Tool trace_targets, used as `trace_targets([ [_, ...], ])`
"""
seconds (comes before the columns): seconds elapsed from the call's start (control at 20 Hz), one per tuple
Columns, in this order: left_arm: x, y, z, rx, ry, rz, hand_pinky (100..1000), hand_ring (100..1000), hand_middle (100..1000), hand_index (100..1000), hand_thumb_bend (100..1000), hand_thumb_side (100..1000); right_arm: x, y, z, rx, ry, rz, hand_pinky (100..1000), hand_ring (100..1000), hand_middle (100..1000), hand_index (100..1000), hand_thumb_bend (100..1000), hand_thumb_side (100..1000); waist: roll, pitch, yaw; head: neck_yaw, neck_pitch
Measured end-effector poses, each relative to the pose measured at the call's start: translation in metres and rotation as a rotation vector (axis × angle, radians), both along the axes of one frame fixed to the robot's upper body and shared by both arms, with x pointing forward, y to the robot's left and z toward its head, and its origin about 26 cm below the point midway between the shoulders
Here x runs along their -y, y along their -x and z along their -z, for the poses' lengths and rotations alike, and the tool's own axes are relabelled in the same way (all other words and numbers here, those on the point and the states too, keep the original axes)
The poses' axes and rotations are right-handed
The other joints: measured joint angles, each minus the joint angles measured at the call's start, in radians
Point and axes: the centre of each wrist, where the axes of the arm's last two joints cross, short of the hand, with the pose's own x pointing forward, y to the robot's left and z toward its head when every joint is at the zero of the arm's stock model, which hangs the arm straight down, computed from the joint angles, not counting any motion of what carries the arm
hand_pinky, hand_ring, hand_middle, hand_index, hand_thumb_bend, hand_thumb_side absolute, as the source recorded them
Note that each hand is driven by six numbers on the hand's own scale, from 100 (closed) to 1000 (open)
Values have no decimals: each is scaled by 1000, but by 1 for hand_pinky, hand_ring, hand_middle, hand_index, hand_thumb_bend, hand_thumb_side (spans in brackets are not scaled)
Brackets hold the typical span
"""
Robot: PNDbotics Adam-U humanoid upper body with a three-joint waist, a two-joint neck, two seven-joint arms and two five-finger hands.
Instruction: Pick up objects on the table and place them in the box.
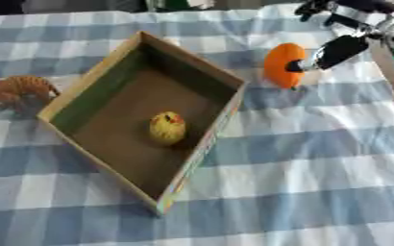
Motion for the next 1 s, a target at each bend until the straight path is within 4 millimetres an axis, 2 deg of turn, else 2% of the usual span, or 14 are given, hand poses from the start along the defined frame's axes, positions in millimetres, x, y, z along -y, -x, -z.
trace_targets([
  [0.3,0,0,0,-2,1,-1,479,613,578,762,100,894,1,-10,13,-60,-21,10,825,970,796,912,628,343,0,6,5,0,-1],
  [0.5,0,0,0,-4,3,-3,479,613,578,762,100,895,0,-15,20,-84,-38,21,815,954,695,842,598,345,0,6,6,0,-1],
  [0.6,0,0,0,-4,4,-2,479,613,577,762,100,895,1,-17,24,-90,-48,32,806,934,631,793,534,348,0,7,6,0,-1],
  [0.65,0,0,0,-4,4,-2,479,613,577,762,100,894,1,-18,25,-90,-55,38,797,918,590,764,457,339,0,7,6,0,-1],
  [0.7,0,0,0,-4,4,-2,479,612,577,762,100,894,1,-19,27,-87,-62,44,795,914,579,757,428,336,0,7,7,0,-1],
  [0.75,0,0,0,-4,5,-2,479,612,577,762,100,895,1,-19,27,-81,-68,52,783,894,541,730,315,309,0,7,8,0,-1],
  [0.8,0,0,0,-5,5,-2,479,612,577,762,100,895,1,-19,27,-73,-74,58,779,888,531,723,274,293,0,7,8,0,-1],
  [0.85,0,0,0,-5,5,-1,479,612,577,762,100,895,1,-20,28,-65,-81,65,770,874,514,709,179,245,0,7,8,0,-1],
  [0.95,0,0,0,-5,6,-1,479,612,577,762,100,895,0,-20,28,-51,-97,74,761,861,496,695,100,173,0,7,8,0,-1],
  [1.0,0,0,0,-5,6,-1,479,612,577,761,100,895,-1,-20,29,-47,-104,78,757,857,489,690,100,131,0,7,7,0,-1],
])
